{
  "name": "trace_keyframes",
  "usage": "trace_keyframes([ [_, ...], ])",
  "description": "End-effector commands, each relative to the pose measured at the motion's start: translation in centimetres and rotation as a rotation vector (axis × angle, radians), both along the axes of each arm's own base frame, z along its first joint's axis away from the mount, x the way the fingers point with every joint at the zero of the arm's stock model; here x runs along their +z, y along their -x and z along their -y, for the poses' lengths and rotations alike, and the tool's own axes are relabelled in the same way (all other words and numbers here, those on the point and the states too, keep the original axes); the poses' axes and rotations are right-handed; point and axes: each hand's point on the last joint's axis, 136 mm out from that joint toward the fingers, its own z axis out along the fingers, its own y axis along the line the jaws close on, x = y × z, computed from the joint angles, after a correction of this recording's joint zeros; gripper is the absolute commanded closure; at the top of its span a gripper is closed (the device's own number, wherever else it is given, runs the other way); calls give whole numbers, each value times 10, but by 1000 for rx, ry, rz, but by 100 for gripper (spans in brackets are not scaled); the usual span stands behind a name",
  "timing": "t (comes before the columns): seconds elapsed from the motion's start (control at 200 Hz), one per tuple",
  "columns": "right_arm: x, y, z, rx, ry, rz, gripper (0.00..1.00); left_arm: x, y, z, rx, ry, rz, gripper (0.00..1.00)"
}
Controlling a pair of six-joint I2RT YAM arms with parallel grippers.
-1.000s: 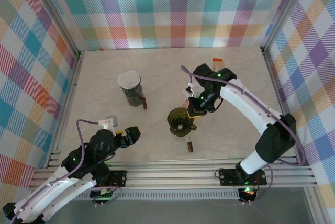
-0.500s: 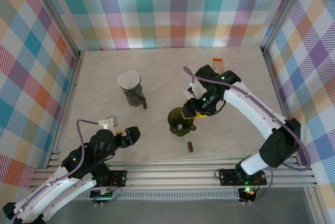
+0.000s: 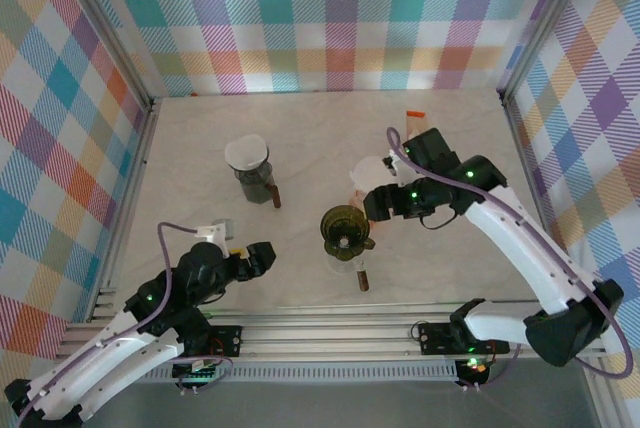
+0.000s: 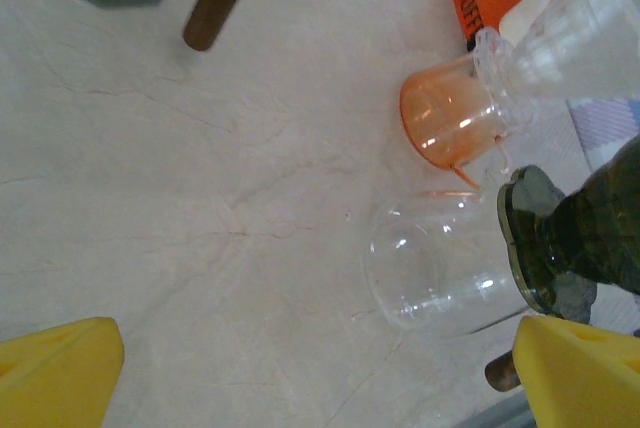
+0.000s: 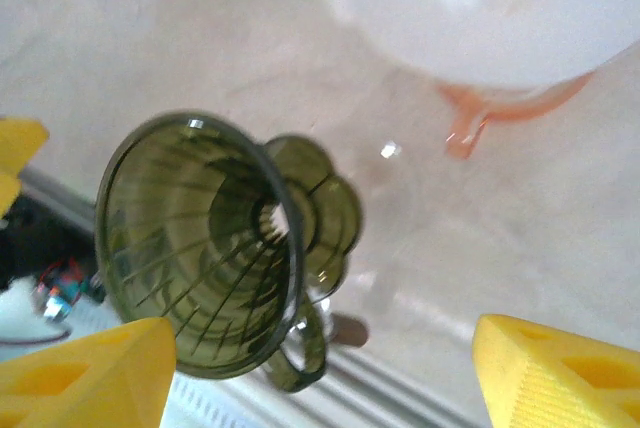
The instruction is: Place the coffee filter in the dripper
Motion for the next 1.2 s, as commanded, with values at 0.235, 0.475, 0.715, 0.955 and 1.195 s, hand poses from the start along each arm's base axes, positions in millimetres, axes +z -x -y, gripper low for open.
trace_keyframes([
  [0.235, -10, -120, 61, -331, 92, 290, 47, 20, -8, 41, -105, 56, 12, 3],
  [0.475, -37, -197, 92, -404, 169, 263, 62, 6, -6, 38, -78, 18, -32, 7],
  [0.715, -69, -245, 114, -352, 355, 248, 69, 7, -7, 29, -52, -11, -30, 6],
  [0.955, -89, -272, 121, -318, 445, 261, 71, 9, -9, 31, -56, -34, -35, 5],
  [1.195, -96, -282, 127, -310, 499, 274, 73, 9, -11, 32, -52, -43, -34, 5],
])
